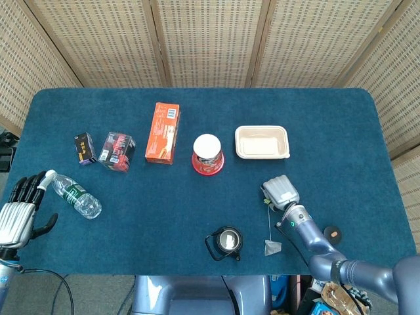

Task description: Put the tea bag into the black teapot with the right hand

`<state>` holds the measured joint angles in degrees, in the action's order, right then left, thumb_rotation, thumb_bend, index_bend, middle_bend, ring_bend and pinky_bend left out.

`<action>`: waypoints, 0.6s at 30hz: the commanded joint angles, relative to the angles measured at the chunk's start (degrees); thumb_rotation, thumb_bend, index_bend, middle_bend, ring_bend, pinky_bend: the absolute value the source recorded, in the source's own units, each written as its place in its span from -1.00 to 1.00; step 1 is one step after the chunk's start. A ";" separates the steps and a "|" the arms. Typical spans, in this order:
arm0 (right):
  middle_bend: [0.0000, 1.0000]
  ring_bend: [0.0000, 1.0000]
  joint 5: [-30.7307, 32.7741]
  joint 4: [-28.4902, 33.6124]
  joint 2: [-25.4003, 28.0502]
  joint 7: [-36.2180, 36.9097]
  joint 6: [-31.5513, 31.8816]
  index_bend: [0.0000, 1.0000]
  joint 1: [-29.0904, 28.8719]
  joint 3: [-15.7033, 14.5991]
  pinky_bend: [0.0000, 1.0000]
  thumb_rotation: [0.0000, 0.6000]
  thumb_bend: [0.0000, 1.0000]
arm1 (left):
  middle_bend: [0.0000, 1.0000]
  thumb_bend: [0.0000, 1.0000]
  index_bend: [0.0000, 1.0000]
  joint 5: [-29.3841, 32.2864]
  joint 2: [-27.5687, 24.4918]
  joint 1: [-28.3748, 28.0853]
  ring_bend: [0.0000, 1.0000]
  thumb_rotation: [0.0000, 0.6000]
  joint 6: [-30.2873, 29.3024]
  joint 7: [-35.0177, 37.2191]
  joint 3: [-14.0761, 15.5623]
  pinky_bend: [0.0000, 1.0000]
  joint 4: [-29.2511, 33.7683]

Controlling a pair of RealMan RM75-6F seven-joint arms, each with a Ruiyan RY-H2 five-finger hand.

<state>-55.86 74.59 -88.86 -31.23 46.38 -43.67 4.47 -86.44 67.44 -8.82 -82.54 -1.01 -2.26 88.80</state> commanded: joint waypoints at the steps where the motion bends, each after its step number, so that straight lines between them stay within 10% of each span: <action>1: 0.63 0.68 0.19 0.09 -0.06 -0.26 0.01 0.19 -0.17 0.02 0.83 1.00 -0.14 | -1.00 -0.24 -1.00 0.04 0.04 -0.01 -1.00 1.00 0.04 0.08 -0.01 -1.00 -0.09; 18: 0.63 0.69 2.58 0.28 -0.85 -2.40 -0.20 0.24 -1.43 0.05 0.83 1.00 -0.13 | -1.00 -0.25 -1.00 0.31 0.40 0.15 -1.00 1.00 0.18 1.06 0.10 -1.00 -1.20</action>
<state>-53.33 74.87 -89.67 -33.57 46.17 -45.06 4.53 -86.13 67.84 -8.67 -82.37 0.04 -2.16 87.61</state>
